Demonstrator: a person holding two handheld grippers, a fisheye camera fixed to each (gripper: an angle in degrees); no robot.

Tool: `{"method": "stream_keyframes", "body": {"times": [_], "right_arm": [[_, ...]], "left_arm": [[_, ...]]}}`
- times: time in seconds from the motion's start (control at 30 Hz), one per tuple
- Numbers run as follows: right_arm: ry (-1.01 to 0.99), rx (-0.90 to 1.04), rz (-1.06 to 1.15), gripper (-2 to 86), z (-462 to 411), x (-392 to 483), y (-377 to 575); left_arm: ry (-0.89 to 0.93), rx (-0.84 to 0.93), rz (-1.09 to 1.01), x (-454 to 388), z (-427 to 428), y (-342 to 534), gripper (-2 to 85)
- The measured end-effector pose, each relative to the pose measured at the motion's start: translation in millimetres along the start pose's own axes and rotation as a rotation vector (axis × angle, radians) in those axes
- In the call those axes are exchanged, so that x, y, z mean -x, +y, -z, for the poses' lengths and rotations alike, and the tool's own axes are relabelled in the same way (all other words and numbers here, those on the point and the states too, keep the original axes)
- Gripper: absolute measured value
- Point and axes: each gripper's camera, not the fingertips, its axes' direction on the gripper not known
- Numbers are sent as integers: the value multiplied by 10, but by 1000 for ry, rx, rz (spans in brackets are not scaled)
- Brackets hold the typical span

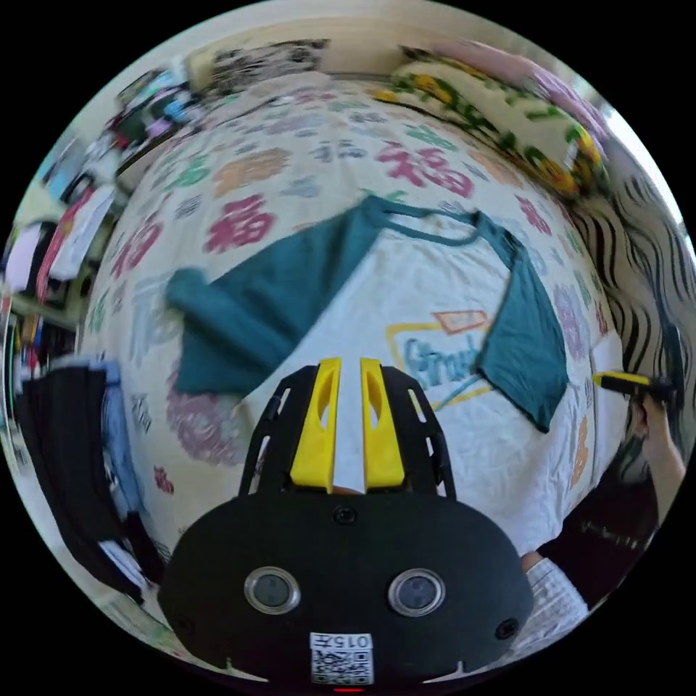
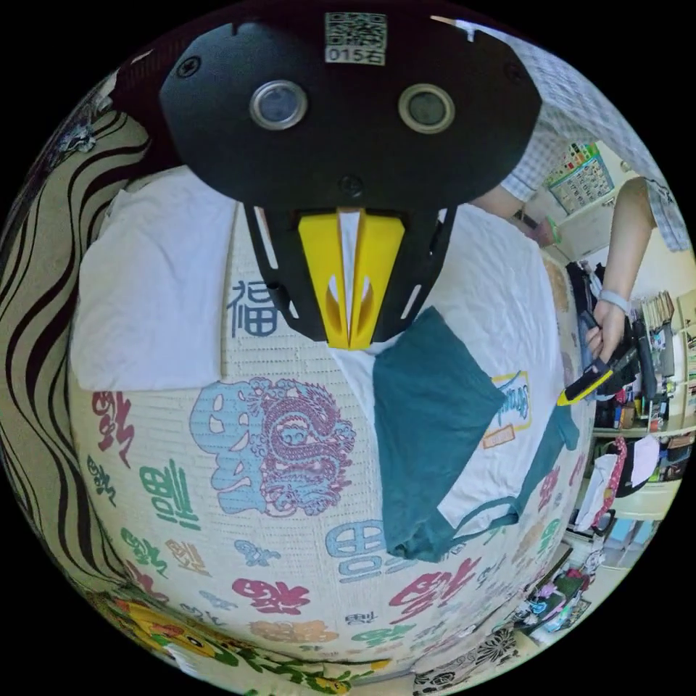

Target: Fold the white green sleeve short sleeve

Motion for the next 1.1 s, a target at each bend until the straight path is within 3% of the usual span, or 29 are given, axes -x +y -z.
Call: {"method": "stream_keyframes", "body": {"times": [0.1,0.27,0.37,0.47,0.63,0.83,0.97,1.1], "right_arm": [[-131,-16,92,18,10,621,-328],[-212,-2,388,52,-291,2133,-1105],[-189,21,547,60,-527,3094,-1595],[-128,44,645,62,-740,3856,-1990],[-28,146,749,71,-1146,4722,-2373],[71,388,839,103,-1838,5341,-2445],[191,401,811,107,-2116,5552,-2488],[280,358,894,9,-2132,5648,-2527]], "left_arm": [[24,-45,271,985,121,301,78],[78,-102,495,1945,29,590,85],[167,-125,479,2156,-98,628,78],[144,-86,428,2231,-169,677,27],[214,-237,465,2476,226,1280,4],[327,-206,536,2660,109,1778,0],[316,-214,522,2663,152,1816,-1],[281,-233,480,2623,270,1830,-1]]}}
